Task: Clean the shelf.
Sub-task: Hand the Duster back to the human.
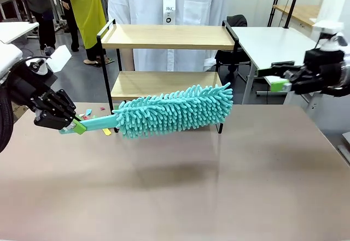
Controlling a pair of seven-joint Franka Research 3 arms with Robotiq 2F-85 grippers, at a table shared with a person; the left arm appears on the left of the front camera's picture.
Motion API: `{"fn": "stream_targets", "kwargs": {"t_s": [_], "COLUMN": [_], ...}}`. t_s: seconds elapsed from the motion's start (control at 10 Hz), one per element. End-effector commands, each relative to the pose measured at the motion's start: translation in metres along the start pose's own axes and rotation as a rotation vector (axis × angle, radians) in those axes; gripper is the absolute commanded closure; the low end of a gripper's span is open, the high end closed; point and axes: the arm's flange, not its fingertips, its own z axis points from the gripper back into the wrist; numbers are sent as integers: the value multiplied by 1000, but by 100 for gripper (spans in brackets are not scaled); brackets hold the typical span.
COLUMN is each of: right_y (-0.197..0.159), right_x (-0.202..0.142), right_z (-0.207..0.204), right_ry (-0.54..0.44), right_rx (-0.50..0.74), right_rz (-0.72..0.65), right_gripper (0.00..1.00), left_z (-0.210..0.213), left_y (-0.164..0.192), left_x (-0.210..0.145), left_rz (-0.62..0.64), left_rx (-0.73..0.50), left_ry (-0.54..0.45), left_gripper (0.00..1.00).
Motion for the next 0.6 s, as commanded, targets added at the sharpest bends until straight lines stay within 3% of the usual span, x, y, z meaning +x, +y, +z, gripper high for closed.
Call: {"fn": "stream_targets", "kwargs": {"t_s": [0.0, 0.3, 0.5], "right_y": [-6, -3, -7], "right_x": [-14, -29, -31], "right_z": [-29, -66, -79], "right_ry": [-13, -29, -93], "right_rx": [-39, -16, 61], "right_rz": [36, 49, -9], "right_gripper": [0, 0, 0], "left_z": [2, 2, 2], "left_y": [-1, -1, -1], "left_x": [1, 1, 1], "left_rz": [-8, -8, -8], "left_rx": [1, 1, 1], "left_ry": [-6, -6, -6], "left_gripper": [87, 87, 87]}}
